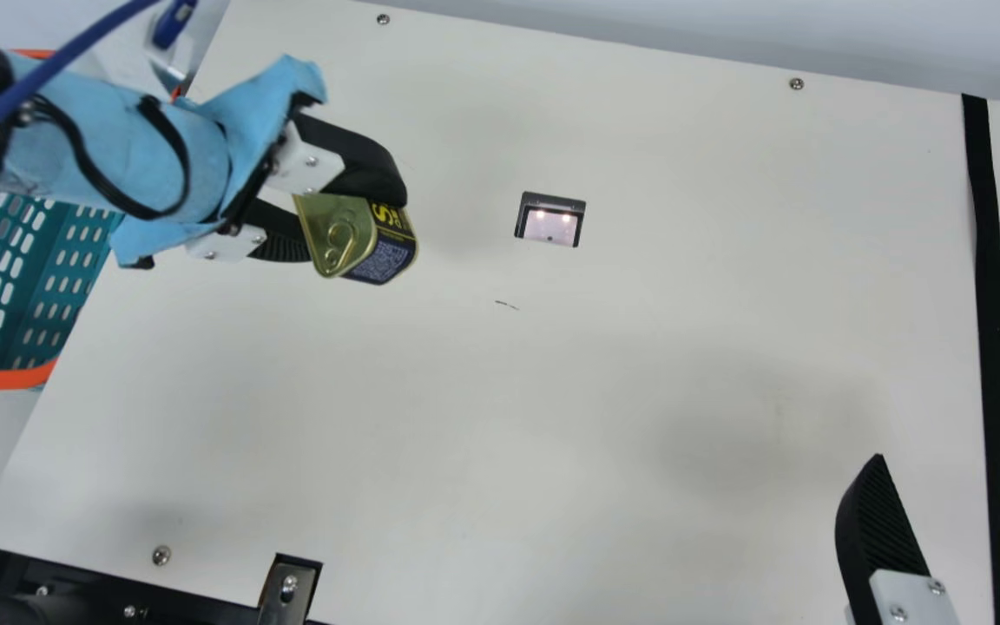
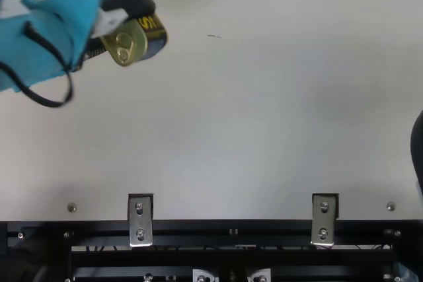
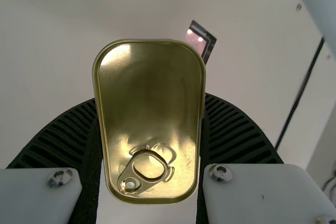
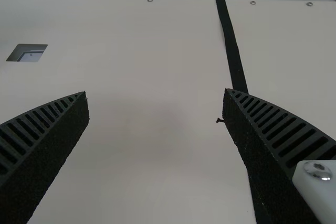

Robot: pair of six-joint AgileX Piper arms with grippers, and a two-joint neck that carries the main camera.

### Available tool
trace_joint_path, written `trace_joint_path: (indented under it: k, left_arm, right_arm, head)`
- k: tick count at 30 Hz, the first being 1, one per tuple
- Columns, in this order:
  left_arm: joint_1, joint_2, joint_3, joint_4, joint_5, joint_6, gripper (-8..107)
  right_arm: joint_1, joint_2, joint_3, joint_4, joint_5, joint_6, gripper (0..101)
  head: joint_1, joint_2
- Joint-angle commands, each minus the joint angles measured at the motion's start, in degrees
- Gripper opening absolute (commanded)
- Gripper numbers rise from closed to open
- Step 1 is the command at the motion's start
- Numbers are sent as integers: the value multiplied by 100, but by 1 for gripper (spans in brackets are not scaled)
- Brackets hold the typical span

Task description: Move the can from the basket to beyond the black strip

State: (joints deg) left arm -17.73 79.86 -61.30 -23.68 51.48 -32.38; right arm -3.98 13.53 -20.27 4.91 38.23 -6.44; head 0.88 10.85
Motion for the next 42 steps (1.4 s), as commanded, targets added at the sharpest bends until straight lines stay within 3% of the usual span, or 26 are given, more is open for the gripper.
trace_joint_path:
  k: [1,10,16,31,42]
  left_arm:
    - [-399,86,-133,656,67,-8,10]
    - [-1182,502,-556,1584,273,398,10]
    - [-1362,583,-591,1649,161,894,10]
    - [-1321,660,-632,1707,157,1046,10]
    - [-1816,818,-734,2233,512,2748,10]
  right_arm:
    - [0,0,0,0,0,0,101]
    - [0,0,0,0,0,0,101]
    - [0,0,0,0,0,0,101]
    - [0,0,0,0,0,0,101]
    - [0,0,0,0,0,0,101]
  head:
    - [-18,-41]
    - [-18,-41]
    - [-18,-41]
    - [-18,-41]
    - [-18,-41]
